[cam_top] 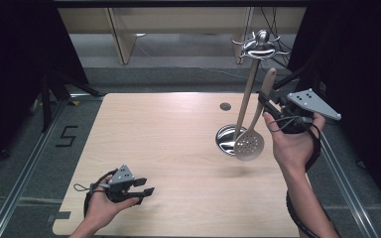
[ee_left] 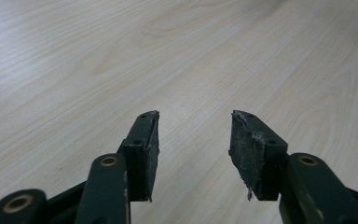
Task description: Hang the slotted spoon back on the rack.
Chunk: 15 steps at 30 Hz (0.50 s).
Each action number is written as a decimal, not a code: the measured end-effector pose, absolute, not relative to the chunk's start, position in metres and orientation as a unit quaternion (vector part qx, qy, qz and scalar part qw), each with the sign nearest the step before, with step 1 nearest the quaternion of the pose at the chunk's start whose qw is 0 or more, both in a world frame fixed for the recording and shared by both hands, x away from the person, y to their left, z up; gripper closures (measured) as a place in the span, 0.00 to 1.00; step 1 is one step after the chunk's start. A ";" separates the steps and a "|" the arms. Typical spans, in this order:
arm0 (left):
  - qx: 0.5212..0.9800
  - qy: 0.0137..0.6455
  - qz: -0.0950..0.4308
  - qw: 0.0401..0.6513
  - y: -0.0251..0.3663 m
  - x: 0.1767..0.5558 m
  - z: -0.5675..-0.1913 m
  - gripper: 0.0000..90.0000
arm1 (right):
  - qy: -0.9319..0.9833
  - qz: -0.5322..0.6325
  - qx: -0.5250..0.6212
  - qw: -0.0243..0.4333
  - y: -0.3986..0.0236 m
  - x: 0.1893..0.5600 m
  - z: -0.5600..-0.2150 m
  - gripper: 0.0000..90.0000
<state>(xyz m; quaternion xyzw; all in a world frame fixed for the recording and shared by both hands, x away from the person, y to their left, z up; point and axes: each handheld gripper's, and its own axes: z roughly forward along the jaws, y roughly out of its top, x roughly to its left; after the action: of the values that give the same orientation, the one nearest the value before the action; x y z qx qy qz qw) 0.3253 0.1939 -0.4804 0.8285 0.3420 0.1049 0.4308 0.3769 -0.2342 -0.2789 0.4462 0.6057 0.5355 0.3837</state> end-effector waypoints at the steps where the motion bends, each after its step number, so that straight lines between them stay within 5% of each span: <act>1: 0.828 0.342 0.105 0.431 0.194 0.325 -0.480 0.57 | 0.604 0.537 0.450 0.379 -0.232 0.377 -0.278 0.77; 15: 0.829 0.342 0.106 0.430 0.194 0.326 -0.480 0.57 | 0.607 0.533 0.443 0.390 -0.229 0.382 -0.271 0.77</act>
<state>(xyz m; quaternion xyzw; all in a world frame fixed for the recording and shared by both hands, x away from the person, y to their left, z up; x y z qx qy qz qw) 0.3255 0.1943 -0.4802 0.8287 0.3420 0.1064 0.4300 0.3823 -0.2294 -0.2712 0.4427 0.6069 0.5325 0.3899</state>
